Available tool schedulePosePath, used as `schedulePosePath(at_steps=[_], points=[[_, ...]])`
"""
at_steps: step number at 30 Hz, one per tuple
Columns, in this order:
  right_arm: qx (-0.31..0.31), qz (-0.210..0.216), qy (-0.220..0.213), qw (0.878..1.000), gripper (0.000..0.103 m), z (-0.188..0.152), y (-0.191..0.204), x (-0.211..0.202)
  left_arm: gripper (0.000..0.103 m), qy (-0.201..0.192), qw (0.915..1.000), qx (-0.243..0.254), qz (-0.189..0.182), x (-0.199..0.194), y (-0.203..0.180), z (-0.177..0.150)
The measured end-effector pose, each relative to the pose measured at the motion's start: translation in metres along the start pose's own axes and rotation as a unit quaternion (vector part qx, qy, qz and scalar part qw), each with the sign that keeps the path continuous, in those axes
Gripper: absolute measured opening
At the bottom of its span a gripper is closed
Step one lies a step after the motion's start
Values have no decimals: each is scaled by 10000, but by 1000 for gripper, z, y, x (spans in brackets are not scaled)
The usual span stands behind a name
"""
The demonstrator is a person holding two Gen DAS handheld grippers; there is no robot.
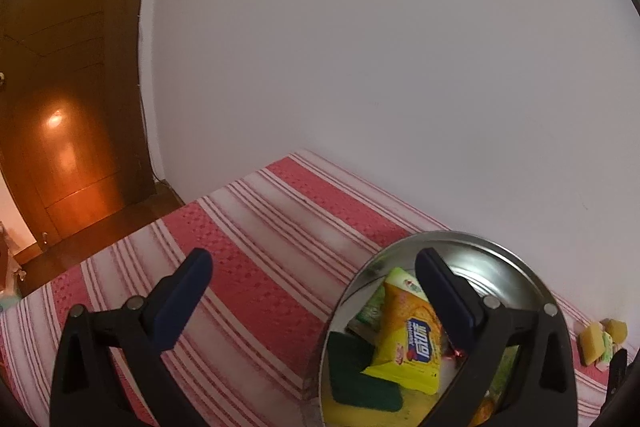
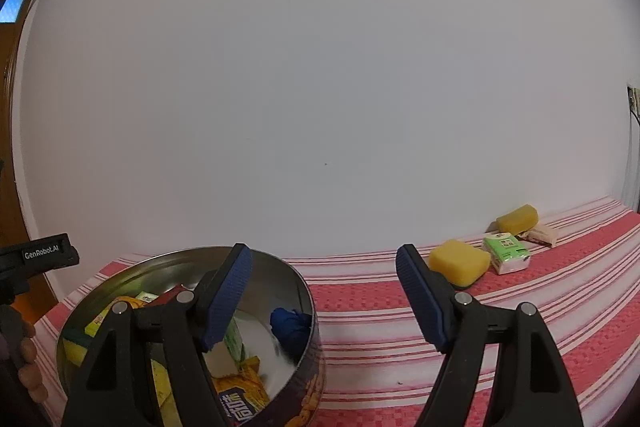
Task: Organize objects
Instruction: 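Move both open grippers back toward the yellow sponges and tissue pack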
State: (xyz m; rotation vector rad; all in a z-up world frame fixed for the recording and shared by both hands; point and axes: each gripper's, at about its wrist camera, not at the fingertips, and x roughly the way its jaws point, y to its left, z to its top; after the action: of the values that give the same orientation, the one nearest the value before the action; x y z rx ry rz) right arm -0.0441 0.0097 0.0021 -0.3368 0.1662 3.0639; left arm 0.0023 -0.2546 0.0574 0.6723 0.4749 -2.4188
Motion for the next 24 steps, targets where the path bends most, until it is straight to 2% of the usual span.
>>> schedulePosePath(at_steps=[3,5,9,16,24], points=[[9,-34,57,10000,77,-1,0,-2,103,-137,9999,-81,36,-1,1,-4],[34,-41,69,10000,77,4,1,-10,103,-184,9998,-81,-94,-3,-5,-10],[12,-116,37,9999,77,5,-7,-2,102,-264,9988,288,-303,-17,-29,-25],[154,-240,159,9995,77,15,-18,-14,102,-571,9932,775,-653,-39,-58,-46],[126,-485,50,9987,77,13,-36,-26,102,-545,9893,805,-1092,-46,-69,-57]])
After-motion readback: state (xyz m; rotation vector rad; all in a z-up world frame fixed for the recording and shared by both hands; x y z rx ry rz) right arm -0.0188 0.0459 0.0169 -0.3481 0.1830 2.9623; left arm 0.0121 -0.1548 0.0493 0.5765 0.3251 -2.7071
